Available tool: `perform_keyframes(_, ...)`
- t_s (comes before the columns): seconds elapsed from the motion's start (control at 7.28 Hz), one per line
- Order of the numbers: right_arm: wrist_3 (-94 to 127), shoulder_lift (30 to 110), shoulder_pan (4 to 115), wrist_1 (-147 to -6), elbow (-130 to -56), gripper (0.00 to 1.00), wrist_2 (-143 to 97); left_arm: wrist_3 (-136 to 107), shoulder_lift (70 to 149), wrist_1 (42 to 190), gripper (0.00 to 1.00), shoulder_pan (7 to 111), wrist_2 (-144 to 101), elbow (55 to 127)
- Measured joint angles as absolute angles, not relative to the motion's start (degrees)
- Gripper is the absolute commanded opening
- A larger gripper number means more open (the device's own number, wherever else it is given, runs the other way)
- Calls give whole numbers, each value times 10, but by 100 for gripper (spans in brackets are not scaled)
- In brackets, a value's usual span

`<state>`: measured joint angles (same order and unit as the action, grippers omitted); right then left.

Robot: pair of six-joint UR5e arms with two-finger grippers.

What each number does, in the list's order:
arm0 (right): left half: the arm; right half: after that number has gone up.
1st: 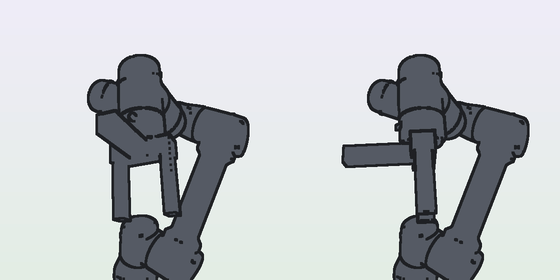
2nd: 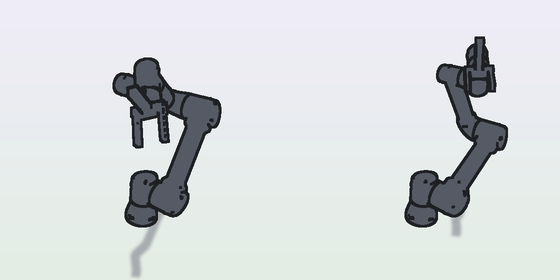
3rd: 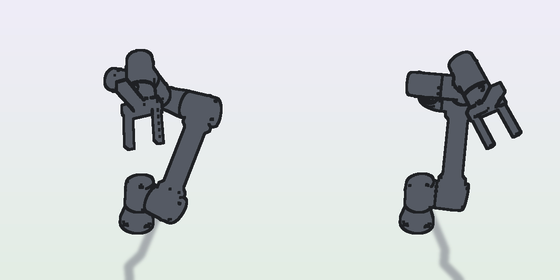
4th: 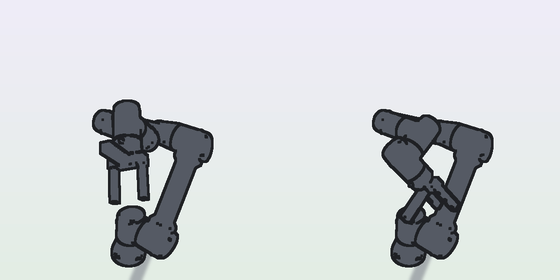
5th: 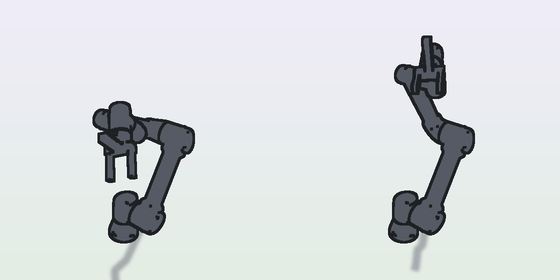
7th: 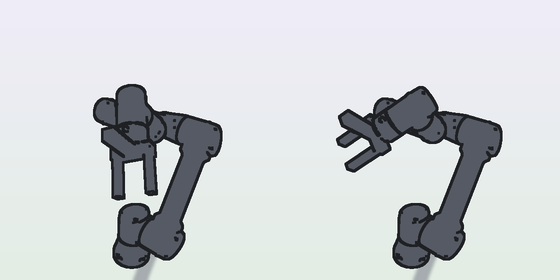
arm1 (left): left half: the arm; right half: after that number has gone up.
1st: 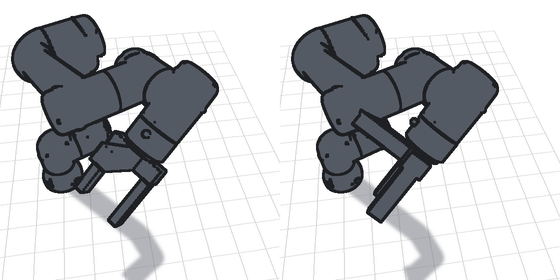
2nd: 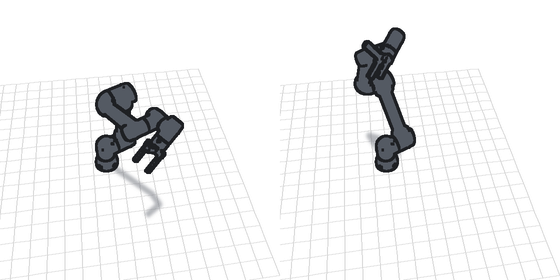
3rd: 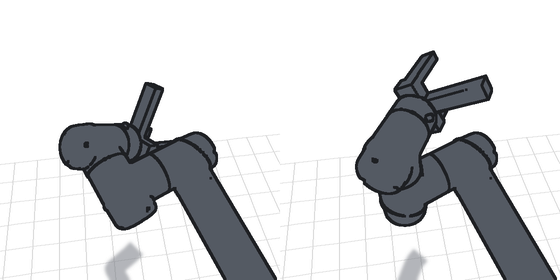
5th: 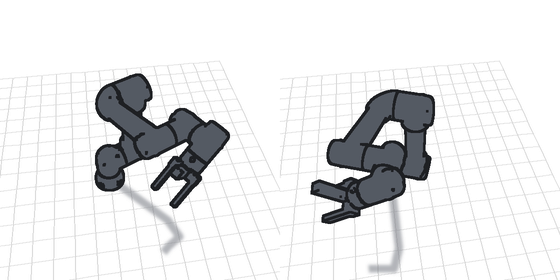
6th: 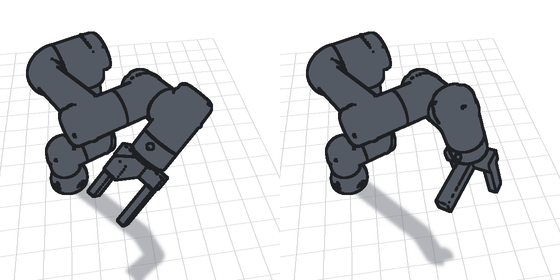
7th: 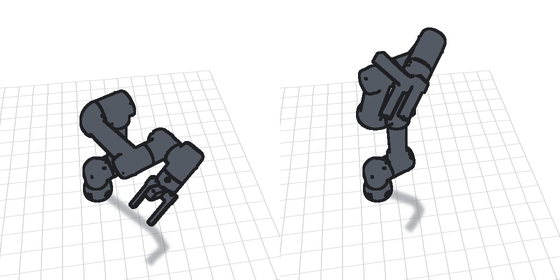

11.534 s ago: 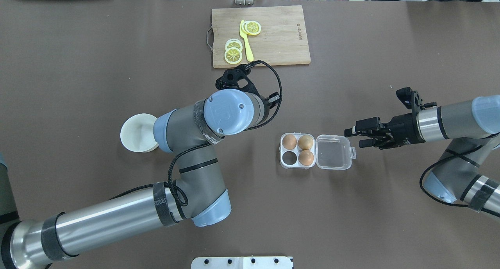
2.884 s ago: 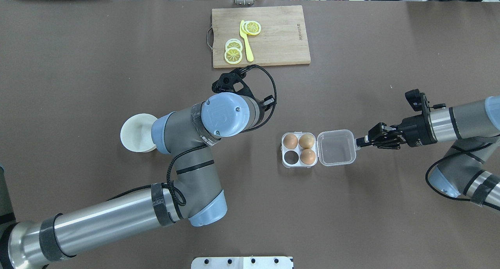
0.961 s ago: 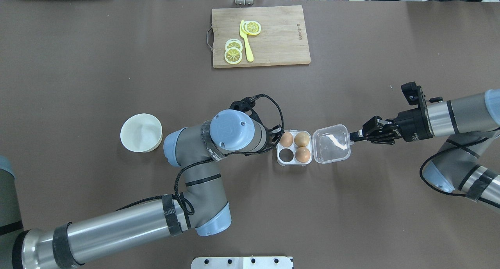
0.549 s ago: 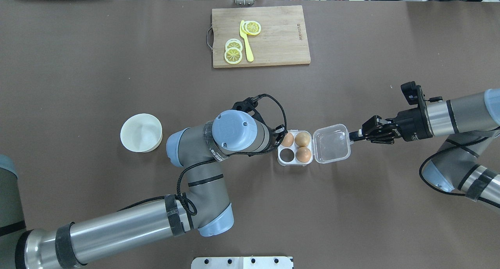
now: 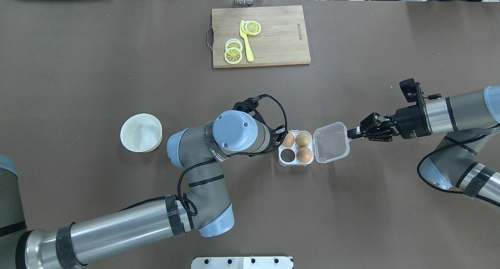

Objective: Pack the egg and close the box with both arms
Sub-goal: 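Swing the clear lid up and over the eggs with the right gripper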

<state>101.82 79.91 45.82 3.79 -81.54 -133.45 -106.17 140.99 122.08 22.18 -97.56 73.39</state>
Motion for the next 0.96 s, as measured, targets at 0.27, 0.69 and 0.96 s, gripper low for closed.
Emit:
perform_keyframes(0.27,1029,790,459,37,-817,3,-1334,-1062,1410,1221,0,222,-976,734)
perform_keyframes(0.69,1044,771,461,35,-817,3,-1335,-1062,1409,1221,0,222,-976,734)
perform_keyframes(0.96,1045,765,463,35,-817,3,-1335,-1062,1409,1221,0,222,-976,734)
